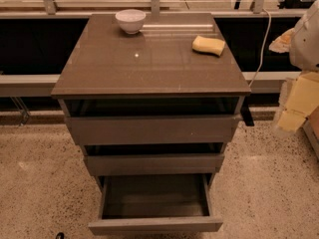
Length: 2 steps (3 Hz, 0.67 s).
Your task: Close bottom drawer
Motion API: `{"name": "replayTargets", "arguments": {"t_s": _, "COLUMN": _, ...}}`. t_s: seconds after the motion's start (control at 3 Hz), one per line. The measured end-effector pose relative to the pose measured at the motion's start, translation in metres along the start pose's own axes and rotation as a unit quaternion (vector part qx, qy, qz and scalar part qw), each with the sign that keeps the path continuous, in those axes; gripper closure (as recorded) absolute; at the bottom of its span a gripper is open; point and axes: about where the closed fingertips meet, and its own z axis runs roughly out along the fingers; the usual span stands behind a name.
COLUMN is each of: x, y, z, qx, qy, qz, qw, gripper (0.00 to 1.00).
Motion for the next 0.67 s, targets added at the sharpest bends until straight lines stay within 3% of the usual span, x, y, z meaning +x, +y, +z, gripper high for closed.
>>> {"name": "replayTargets", "arguments": {"t_s": 0.33, "x": 0.000, "y": 0.000, "z": 0.000, "qx": 0.001, "qy": -0.001, "qz": 0.001, "qw": 1.0000, "gripper": 0.00}}
{"name": "replayTargets", "arguments": {"t_s": 0.67, "x": 0.019, "y": 0.002, "z": 0.035, "qx": -0.003, "qy": -0.016, "qz": 0.024, "qw": 0.9996, "gripper": 0.00}}
